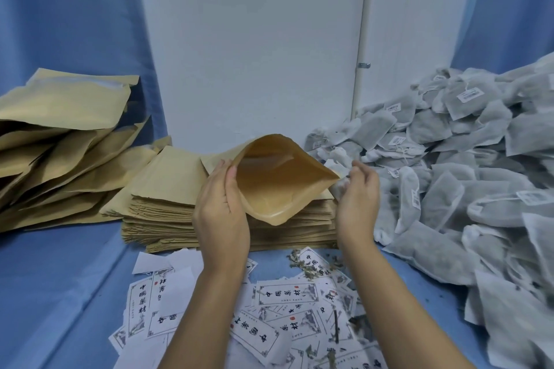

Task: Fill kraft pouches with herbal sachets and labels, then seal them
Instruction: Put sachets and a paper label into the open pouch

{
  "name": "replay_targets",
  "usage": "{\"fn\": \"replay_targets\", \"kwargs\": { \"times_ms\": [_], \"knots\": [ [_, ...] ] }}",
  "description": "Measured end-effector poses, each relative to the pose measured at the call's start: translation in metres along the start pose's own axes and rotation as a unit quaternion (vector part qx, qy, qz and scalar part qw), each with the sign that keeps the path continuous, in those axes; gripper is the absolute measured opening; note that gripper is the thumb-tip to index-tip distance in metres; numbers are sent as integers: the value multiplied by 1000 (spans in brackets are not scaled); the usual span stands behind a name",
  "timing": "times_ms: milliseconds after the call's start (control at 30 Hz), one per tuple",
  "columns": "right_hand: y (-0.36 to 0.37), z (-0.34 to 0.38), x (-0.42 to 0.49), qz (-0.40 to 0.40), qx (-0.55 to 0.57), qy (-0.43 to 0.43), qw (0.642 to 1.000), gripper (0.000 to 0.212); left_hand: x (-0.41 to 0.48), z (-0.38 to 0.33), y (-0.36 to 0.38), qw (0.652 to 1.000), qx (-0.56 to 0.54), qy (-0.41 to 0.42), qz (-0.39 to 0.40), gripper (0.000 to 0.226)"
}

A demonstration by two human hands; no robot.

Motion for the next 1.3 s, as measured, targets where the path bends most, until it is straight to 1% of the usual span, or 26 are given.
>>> {"fn": "replay_targets", "kwargs": {
  "times_ms": [33, 100, 167, 267, 367, 467, 533, 600, 633, 700, 800, 867, 967, 1000, 1067, 1133, 1167, 1300],
  "knots": [
    [-5, -2, 7, -9, -72, -21, 997, 31, 2, -1, 2, 1000, -6, -3, -2, 28],
    [-14, -6, 20, -25, -209, -73, 975, 45, 4, -4, 7, 1000, -19, -2, -6, 30],
    [-19, -11, 34, -29, -284, -87, 954, 48, 4, -5, 13, 1000, -29, -9, -8, 31],
    [-25, -22, 51, -40, -348, -49, 935, 48, 3, -5, 21, 999, -33, -31, -17, 32],
    [-30, -30, 59, -69, -360, -17, 930, 43, 1, -6, 26, 998, -36, -39, -19, 34],
    [-28, -40, 63, -35, -361, -4, 932, 45, -1, -5, 30, 998, -33, -46, -17, 34],
    [-25, -46, 64, 4, -413, -7, 911, 48, -2, -4, 31, 998, -31, -49, -19, 34],
    [-24, -47, 64, 16, -453, -25, 891, 43, -2, -3, 32, 998, -33, -54, -21, 33],
    [-25, -45, 64, 11, -452, -37, 891, 39, -2, -3, 32, 998, -35, -54, -22, 32],
    [-27, -37, 60, -16, -410, -71, 909, 34, 0, -3, 31, 997, -40, -54, -26, 33],
    [-33, -20, 48, -70, -282, -117, 950, 20, 8, -3, 29, 996, -50, -59, -44, 35],
    [-37, -10, 42, -102, -221, -137, 960, 23, 17, -6, 28, 996, -47, -47, -52, 35],
    [-43, 4, 35, -130, -173, -169, 962, 28, 29, -14, 27, 998, -31, -5, -52, 33],
    [-43, 8, 33, -128, -173, -174, 961, 26, 33, -16, 28, 999, -25, 9, -47, 32],
    [-40, 16, 30, -116, -207, -195, 952, 15, 37, -18, 30, 999, -15, 25, -37, 31],
    [-35, 22, 29, -96, -229, -232, 940, 7, 40, -19, 30, 999, -16, 27, -36, 31],
    [-32, 24, 27, -84, -225, -249, 938, 7, 41, -19, 30, 999, -20, 25, -39, 31],
    [-24, 30, 19, -55, -214, -305, 926, 18, 40, -19, 27, 997, -38, 3, -64, 32]
  ]
}}
Point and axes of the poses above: each hand's wrist, its own x-axis towards the middle knuckle, its own y-axis out of the palm, z = x × y, the point moved 4 cm from there along x, towards the middle knuckle, and after that the axes turned 7 degrees about y, right-handed, at the moved point
